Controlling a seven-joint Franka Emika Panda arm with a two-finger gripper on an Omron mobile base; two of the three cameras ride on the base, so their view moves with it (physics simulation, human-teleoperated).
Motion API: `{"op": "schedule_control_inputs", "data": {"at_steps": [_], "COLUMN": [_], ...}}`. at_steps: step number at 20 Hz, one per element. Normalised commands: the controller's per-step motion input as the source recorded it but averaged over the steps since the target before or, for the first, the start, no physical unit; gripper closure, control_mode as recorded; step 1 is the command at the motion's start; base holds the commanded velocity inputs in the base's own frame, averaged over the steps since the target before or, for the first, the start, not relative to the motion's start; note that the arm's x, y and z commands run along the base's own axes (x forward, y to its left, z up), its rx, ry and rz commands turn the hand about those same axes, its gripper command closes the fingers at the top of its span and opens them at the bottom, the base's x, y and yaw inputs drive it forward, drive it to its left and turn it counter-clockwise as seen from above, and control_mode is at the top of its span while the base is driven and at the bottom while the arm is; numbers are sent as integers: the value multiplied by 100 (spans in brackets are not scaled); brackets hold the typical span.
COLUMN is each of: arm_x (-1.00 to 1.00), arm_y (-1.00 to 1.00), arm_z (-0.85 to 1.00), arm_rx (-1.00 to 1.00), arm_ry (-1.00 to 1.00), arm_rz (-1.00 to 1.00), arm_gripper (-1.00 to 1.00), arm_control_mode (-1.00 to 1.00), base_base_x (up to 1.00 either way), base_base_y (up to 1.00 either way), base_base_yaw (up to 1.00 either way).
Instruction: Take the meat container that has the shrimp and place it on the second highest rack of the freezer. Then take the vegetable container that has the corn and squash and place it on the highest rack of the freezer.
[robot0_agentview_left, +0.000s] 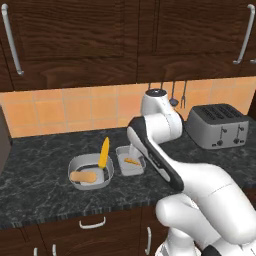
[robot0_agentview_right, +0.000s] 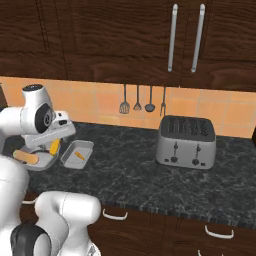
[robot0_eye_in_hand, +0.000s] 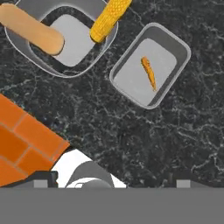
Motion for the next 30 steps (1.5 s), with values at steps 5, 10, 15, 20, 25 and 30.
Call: {"op": "schedule_control_inputs", "data": {"at_steps": [5,10,15,20,25,30], "arm_x": [93,61,40,5,12,21], "arm_y": [45,15,-11,-12,3,0], "arm_z": [-62,-69,-81,-45,-42,-32], "arm_rx": [-4,-11,-10,0,0,0], "arm_ry": [17,10,2,3,4,0], "arm_rz": [40,15,14,16,3,2], "arm_gripper": [-100,-100,-100,-100,-100,-100], "arm_control_mode": [-100,-100,-100,-100,-100,-100], "base_base_x": [0,0,0,0,0,0], "base_base_y": [0,0,0,0,0,0], "base_base_yaw": [0,0,0,0,0,0]}}
